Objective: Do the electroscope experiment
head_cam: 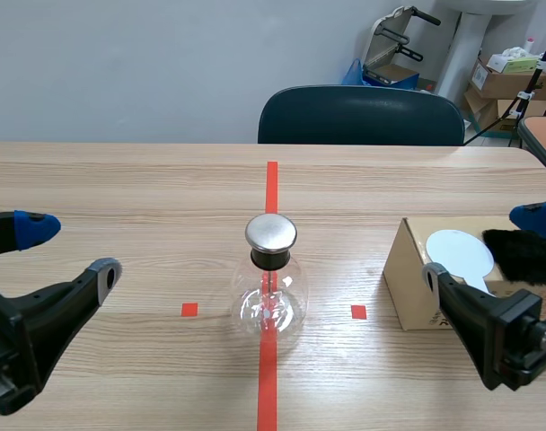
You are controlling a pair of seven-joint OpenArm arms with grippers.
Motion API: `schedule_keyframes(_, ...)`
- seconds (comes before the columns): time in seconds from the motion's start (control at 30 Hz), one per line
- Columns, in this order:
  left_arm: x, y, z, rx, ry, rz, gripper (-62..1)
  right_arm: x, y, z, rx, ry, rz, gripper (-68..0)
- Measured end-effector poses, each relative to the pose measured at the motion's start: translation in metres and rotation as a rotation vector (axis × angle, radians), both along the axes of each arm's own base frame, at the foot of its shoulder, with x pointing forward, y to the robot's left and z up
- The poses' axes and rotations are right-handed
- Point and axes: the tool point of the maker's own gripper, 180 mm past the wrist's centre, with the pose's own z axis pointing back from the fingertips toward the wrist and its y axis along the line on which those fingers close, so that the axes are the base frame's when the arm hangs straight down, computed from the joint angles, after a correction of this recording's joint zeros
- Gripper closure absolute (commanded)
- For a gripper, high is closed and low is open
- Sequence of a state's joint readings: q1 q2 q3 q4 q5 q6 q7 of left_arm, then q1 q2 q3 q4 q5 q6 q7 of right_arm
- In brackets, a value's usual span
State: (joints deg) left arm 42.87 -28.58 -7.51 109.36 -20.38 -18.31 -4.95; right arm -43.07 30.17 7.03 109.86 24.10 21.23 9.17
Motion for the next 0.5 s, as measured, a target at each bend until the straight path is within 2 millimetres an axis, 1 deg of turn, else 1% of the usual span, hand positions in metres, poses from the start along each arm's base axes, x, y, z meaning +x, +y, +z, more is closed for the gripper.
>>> schedule_keyframes(0.03,-0.0011,-0.0001,-0.0036,0.01,0.018,-0.003,-46.5,0.0004,0.0005,0.0022,0.006,-0.011,0.001,-67.9)
schedule_keyframes(0.13,-0.0014,-0.0004,-0.0042,0.011,0.021,-0.006,-46.5,0.0006,0.0006,0.0028,0.008,-0.014,0.002,-67.9)
schedule_keyframes(0.23,-0.0023,0.0005,-0.0089,0.026,0.044,-0.004,-46.5,0.0005,0.0006,0.0026,0.007,-0.013,0.002,-67.9)
schedule_keyframes(0.5,-0.0022,0.0005,-0.0086,0.026,0.042,-0.004,-46.5,0.0004,0.0006,0.0025,0.007,-0.012,0.002,-67.9)
